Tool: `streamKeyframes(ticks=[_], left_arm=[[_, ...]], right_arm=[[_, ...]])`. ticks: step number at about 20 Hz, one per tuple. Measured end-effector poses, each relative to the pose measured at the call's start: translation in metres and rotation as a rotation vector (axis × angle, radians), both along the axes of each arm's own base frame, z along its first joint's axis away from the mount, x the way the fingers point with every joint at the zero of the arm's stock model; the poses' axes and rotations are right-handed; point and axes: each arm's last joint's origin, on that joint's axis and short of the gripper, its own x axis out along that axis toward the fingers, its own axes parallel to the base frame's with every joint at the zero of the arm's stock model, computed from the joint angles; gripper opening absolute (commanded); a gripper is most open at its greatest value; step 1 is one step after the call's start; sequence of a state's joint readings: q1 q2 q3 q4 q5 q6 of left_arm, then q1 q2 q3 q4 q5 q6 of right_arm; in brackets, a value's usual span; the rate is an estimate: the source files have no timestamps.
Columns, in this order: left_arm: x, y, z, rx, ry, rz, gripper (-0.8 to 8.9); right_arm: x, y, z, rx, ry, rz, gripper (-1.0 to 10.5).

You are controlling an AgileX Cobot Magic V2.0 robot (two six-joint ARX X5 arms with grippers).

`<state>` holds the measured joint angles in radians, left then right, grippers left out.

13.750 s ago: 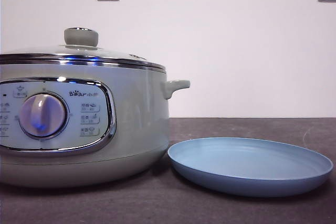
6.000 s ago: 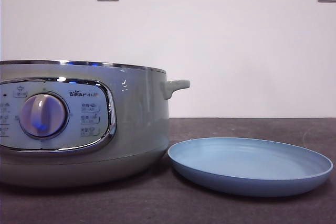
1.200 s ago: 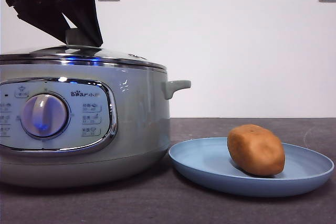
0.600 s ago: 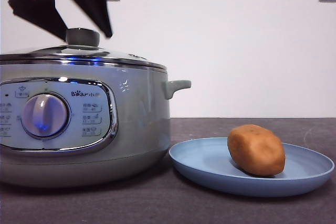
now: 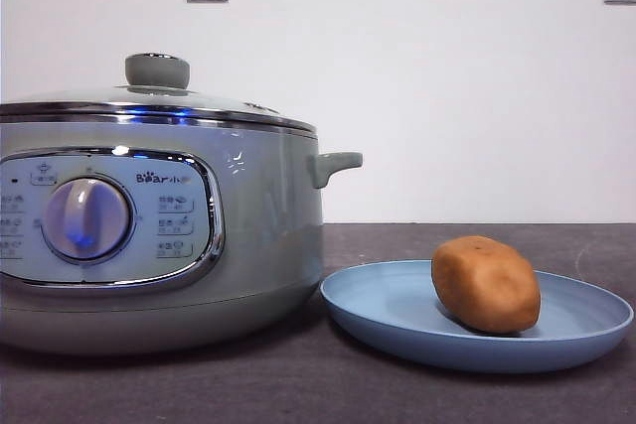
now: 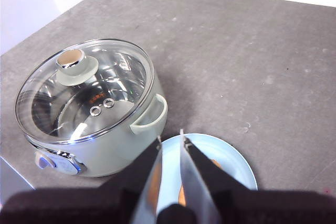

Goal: Take the potato out from the steamer,put the potato on the plate,close the lid

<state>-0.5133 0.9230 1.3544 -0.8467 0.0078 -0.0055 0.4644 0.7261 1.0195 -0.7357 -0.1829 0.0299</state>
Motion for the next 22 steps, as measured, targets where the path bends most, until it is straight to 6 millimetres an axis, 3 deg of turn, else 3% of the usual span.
streamKeyframes(ticks=[1,7,10,15,22], left_arm=[[-0.01,0.006,0.002,-0.005,-0.012,-0.001,-0.08],[-0.055,0.033,0.004,0.012,-0.041,0.061,-0.08],[-0.056,0.035,-0.002,0.036,-0.031,0.097,-0.08],[-0.052,0.033,-0.033,0.084,0.107,0.112,-0.03],[-0.033,0.022,-0.043,0.128,0.228,0.129,-0.03]], right_arm=[[0.0,0.0,0.0,0.0,0.0,0.0,-0.1],[0.0,0.001,0.0,0.009,0.005,0.022,-0.2],[0.0,0.001,0.0,0.01,0.006,0.024,-0.2],[-0.001,0.0,0.0,0.007,0.008,0.02,-0.2],[-0.001,0.0,0.0,0.007,0.008,0.02,-0.2]])
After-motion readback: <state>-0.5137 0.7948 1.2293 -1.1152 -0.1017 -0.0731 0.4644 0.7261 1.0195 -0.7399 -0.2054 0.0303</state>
